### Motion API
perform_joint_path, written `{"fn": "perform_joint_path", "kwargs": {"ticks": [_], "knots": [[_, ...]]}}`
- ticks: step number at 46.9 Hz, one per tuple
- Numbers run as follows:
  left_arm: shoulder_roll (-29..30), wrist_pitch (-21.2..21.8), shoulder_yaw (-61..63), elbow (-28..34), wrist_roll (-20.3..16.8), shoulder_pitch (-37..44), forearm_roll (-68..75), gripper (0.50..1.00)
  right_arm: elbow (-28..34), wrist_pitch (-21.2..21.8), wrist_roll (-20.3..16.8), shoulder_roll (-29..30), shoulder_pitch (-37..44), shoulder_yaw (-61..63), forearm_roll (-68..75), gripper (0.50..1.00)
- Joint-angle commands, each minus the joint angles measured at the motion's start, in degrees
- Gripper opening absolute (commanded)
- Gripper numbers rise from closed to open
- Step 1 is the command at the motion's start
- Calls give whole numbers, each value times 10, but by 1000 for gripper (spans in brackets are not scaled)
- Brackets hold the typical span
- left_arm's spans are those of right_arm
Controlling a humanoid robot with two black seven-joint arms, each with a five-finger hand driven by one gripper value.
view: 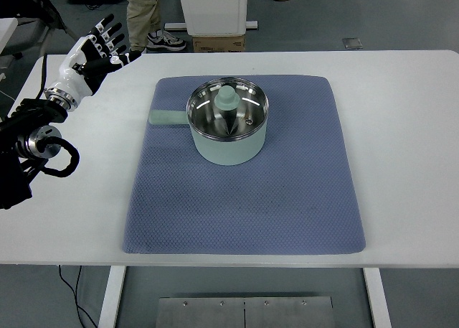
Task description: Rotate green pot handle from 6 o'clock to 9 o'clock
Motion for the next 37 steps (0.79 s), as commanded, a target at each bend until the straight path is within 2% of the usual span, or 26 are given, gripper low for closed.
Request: {"fn": "perform_joint_path", "kwargs": {"ticks": [1, 37], "knots": [[-8, 13, -4, 3, 0, 0, 0, 1000, 0, 0, 0, 0, 0, 0, 0, 1000], [-48, 24, -35, 10, 0, 32, 0, 1000, 4, 3, -1, 0, 1, 0, 0, 1000]]}}
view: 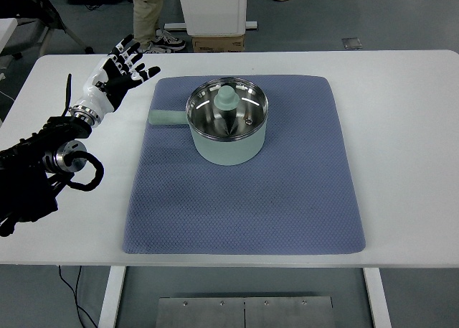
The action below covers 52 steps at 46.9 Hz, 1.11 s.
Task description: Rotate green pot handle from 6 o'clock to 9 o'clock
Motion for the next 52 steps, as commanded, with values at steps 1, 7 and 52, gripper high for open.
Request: {"fn": "perform_joint_path", "kwargs": {"ticks": [1, 7, 52], "knots": [[-4, 1, -6, 0, 0, 0, 0, 1000, 0, 0, 0, 0, 1, 0, 1, 1000], [-10, 8, -8, 0, -1, 0, 1, 1000, 0, 0, 0, 0, 0, 0, 1, 1000], [-28, 12, -13, 0, -1, 1, 1, 1000, 0, 0, -1, 0, 0, 0, 1, 1000]]}}
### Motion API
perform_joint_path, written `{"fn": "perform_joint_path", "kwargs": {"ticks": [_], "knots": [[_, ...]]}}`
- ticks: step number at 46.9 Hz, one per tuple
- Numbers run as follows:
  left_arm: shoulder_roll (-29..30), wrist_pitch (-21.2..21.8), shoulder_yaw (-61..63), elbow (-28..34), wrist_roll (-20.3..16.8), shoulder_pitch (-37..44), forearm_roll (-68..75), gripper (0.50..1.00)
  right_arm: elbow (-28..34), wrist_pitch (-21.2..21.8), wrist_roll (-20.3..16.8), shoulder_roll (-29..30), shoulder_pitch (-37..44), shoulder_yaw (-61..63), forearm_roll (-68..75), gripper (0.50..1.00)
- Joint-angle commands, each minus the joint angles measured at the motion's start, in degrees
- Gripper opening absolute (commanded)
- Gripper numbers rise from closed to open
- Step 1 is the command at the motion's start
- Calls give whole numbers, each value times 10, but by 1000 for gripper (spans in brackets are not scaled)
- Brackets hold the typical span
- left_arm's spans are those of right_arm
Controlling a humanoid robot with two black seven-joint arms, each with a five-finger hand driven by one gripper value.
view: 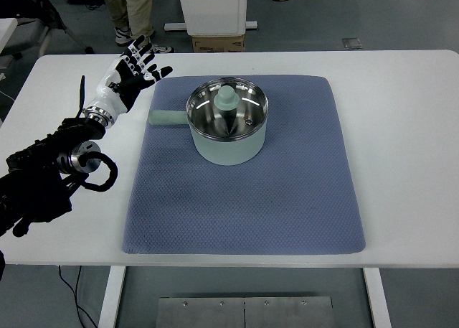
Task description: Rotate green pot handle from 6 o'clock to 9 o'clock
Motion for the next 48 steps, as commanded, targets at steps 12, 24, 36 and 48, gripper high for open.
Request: {"fn": "perform_joint_path", "kwargs": {"ticks": [12, 24, 36, 48], "knots": [[-4, 0, -2, 0, 0, 0, 0, 1000, 0, 0, 0, 0, 0, 0, 0, 1000], [-12, 1, -2, 1, 0, 0, 0, 1000, 1, 0, 0, 0, 0, 1, 0, 1000], [-24, 1, -2, 14, 0, 0, 1, 1000, 1, 0, 1, 0, 0, 1, 0, 1000], [-30, 0, -2, 25, 0, 0, 1, 1000, 1, 0, 1, 0, 0, 1, 1, 1000]]}}
